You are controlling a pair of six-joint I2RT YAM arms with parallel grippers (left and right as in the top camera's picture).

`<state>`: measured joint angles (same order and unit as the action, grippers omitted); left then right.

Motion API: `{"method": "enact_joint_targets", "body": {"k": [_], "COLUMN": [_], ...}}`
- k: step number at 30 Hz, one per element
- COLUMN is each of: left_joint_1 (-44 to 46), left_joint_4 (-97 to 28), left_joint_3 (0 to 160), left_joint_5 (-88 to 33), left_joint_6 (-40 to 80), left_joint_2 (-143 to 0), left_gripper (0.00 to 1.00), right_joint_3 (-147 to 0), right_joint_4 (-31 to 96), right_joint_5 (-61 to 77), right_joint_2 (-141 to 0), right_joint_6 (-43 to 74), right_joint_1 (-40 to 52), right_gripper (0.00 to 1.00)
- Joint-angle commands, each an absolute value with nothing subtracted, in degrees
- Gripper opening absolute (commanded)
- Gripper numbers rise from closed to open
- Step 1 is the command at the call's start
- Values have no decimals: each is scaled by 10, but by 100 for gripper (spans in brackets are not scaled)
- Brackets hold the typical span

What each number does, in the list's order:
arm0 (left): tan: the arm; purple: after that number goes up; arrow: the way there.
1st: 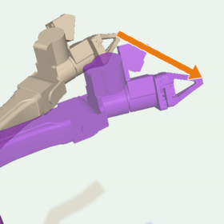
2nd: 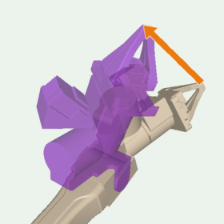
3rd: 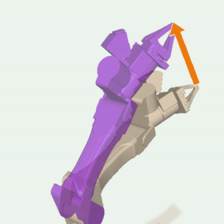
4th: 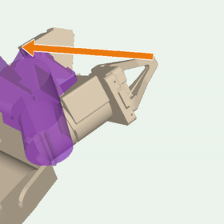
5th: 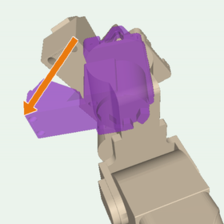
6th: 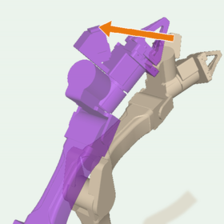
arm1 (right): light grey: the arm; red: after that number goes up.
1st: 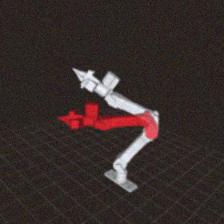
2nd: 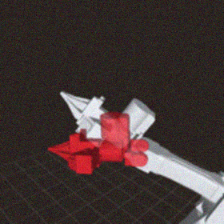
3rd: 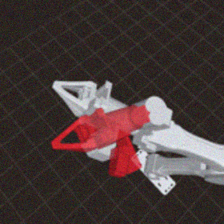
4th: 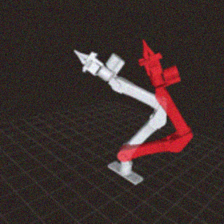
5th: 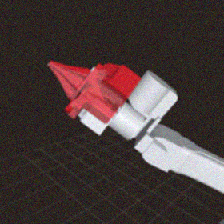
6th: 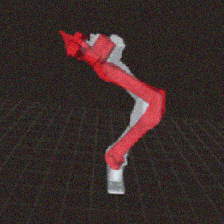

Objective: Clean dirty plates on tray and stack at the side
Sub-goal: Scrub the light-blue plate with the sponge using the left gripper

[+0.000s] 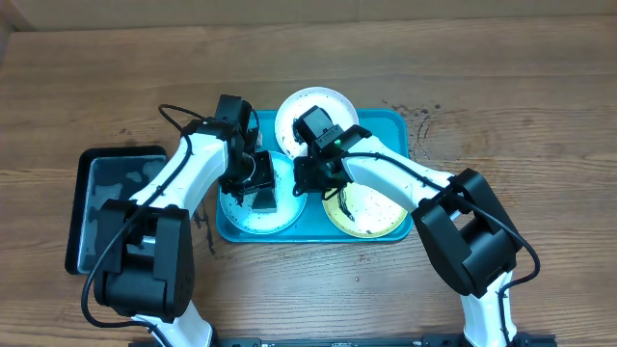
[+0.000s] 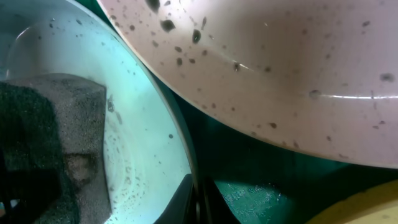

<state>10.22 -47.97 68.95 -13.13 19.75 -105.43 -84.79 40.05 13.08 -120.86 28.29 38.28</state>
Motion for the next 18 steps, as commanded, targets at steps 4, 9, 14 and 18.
{"method": "enact_joint_targets", "body": {"k": [4,9,14,18], "left_joint_1": [107,107,111,119], "left_joint_4": [-475,-474,-449,-441], "left_joint_3": [680,674,654,637], "left_joint_5": [-110,-111,-121,-102], "left_joint_6": [208,208,208,209], "left_joint_2": [-1056,-1056,-1056,-1056], "left_gripper": [36,27,33,17], "right_joint_3": [-855,-855,-855,-855], "right_joint_4": [402,402,403,406], "right_joint_5": [127,127,127,127], "right_joint_2": [-1219,-1219,-1219,-1219], "right_joint_6": [285,285,285,285], "right_joint_1": [382,382,382,382], "right_gripper": [4,4,4,4]}}
